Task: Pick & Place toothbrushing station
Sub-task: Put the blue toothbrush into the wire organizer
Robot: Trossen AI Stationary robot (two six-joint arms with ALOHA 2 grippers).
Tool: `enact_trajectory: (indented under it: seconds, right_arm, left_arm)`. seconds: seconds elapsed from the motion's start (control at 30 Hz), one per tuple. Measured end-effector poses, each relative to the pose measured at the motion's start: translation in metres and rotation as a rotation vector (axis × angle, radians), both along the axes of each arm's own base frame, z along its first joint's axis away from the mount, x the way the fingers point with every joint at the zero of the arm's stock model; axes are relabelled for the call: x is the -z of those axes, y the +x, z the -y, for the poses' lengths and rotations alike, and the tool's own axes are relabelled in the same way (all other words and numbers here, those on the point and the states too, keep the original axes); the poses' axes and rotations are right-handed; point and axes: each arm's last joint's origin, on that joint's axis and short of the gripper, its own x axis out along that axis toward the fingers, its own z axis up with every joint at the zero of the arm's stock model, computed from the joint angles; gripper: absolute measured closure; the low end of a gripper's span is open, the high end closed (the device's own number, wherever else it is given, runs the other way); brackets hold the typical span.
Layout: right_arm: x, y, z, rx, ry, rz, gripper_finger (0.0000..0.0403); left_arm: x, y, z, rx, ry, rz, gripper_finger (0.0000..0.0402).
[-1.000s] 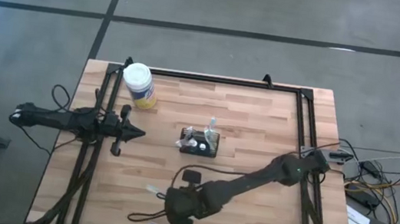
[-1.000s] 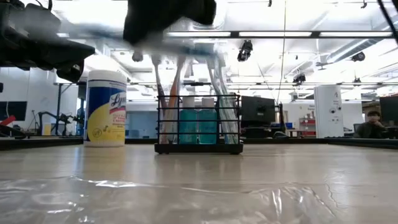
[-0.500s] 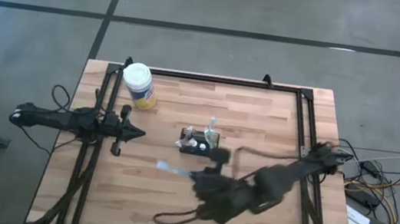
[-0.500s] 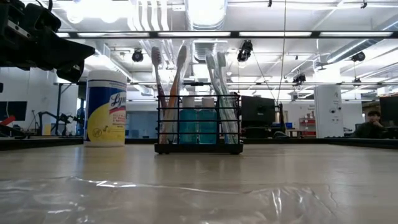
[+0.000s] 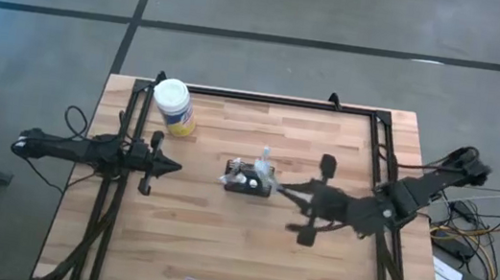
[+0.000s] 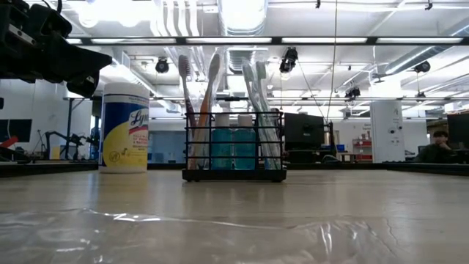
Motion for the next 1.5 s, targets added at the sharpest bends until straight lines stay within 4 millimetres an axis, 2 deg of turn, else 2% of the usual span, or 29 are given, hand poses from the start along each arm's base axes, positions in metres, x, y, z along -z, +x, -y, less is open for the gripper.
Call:
enact_trajectory:
  seconds: [0.37, 0.6, 0.9, 1.23, 1.5]
  right_arm:
    - [0.094, -0.072, 0.043, -0.087, 0.084, 0.302, 0.0383]
    - [0.141, -0.113, 0.069, -0.165, 0.131, 0.455, 0.0383]
    - [0.171, -0.143, 0.085, -0.2, 0.106, 0.513, 0.0383]
    - [0.206, -0.155, 0.091, -0.211, 0.114, 0.606, 0.0383]
    - [0.208, -0.154, 0.089, -0.262, 0.075, 0.592, 0.0383]
  left_arm:
    - [0.0, 0.0, 0.0, 0.001, 0.025, 0.001, 0.039]
    - [-0.002, 0.0, 0.0, -0.002, 0.042, 0.016, 0.039]
    - [-0.002, 0.0, 0.0, -0.012, 0.088, 0.021, 0.039]
    - [-0.003, 0.0, 0.0, -0.013, 0.127, 0.034, 0.039]
    - [-0.004, 0.0, 0.0, -0.012, 0.13, 0.041, 0.039]
